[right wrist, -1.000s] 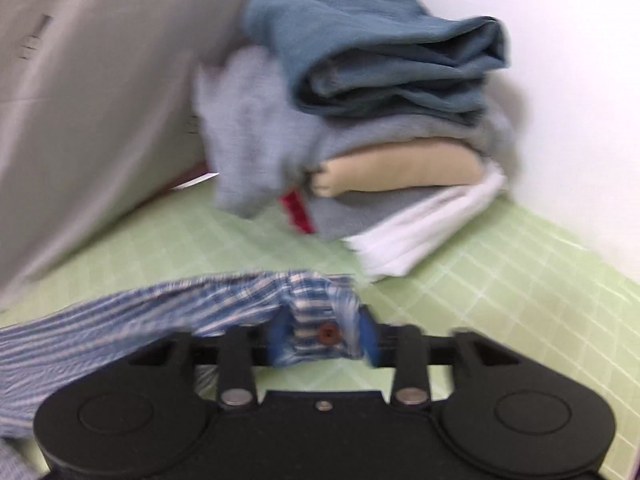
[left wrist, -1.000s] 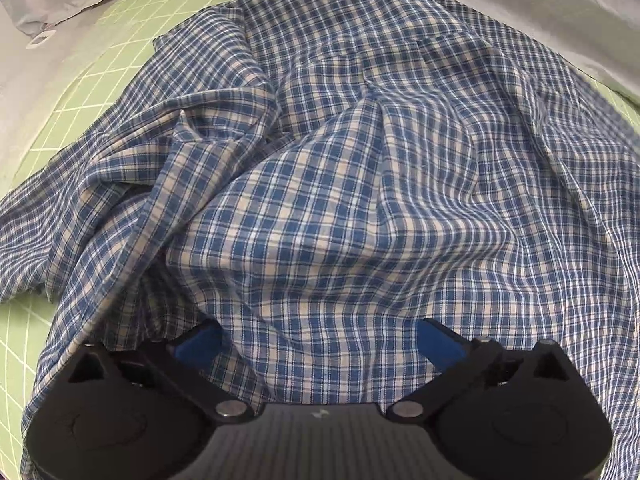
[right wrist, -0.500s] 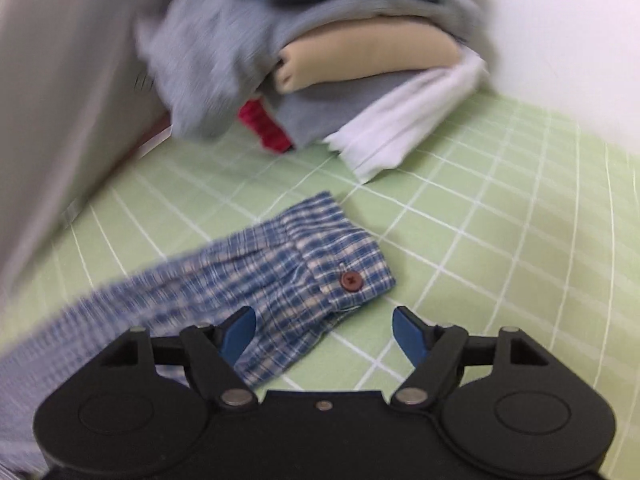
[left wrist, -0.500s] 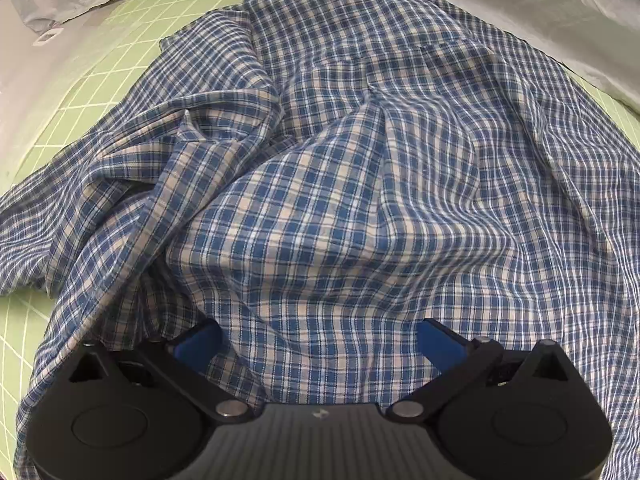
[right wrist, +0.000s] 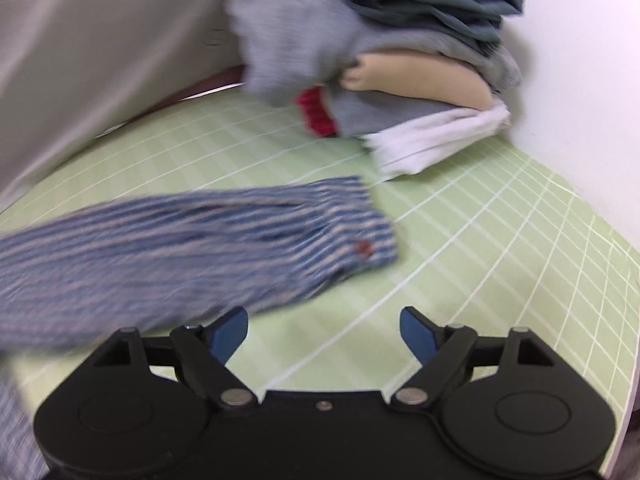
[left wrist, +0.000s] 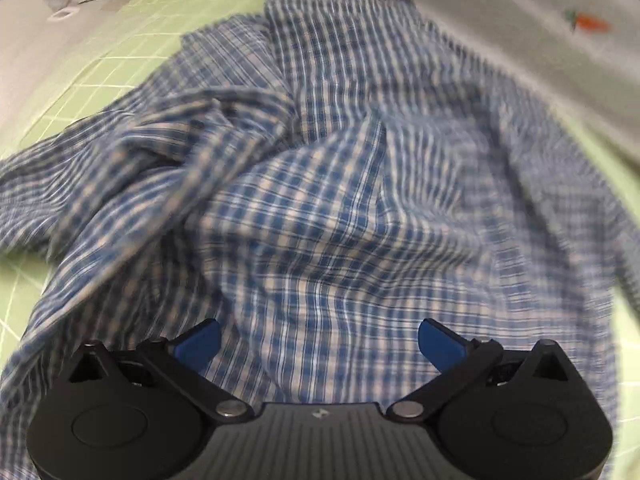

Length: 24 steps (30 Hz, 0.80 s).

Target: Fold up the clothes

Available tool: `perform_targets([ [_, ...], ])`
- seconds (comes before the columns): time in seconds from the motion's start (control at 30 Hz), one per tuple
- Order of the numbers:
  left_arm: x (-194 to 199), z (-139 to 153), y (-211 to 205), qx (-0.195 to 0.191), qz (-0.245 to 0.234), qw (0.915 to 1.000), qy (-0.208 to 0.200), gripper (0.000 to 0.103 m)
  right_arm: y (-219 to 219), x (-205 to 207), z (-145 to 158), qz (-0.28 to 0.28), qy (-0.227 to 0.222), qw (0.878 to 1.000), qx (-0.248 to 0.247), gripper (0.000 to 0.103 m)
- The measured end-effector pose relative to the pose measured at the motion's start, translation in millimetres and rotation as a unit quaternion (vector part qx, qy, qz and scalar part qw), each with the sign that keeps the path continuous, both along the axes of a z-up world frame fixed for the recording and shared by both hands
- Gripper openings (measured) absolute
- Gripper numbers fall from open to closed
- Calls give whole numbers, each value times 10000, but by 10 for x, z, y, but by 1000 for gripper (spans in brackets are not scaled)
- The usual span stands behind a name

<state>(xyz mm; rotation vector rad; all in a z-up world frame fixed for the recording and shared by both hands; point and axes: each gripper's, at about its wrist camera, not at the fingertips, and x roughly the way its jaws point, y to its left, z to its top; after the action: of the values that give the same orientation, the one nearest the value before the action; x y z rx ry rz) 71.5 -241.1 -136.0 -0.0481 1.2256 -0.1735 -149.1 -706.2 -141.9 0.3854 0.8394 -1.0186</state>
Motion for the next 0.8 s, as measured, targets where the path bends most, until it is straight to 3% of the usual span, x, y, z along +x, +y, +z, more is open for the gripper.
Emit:
perform_targets([
  [0.17,-247,380,431,-252,119,9979,-582,103,752,-25,108,674,-207,9973,181,93],
  [0.27,-340,596,821,-388,476,9950,-793,103,1168,49,69,1084,-101,9931,430,94],
  [0.43,-413,789,1554,-394,1123,9880,-980,103,1874,115,14,1797,199,9825,446,98],
  [0.63,-282,655,2338,-510,1799,9795,-752,103,2411,168,-79,1917,378,9791,556,98],
  [0.8,-123,571,2776,-616,2058,9742,-692,103,2697,305,-128,1898,521,9792,500,98],
])
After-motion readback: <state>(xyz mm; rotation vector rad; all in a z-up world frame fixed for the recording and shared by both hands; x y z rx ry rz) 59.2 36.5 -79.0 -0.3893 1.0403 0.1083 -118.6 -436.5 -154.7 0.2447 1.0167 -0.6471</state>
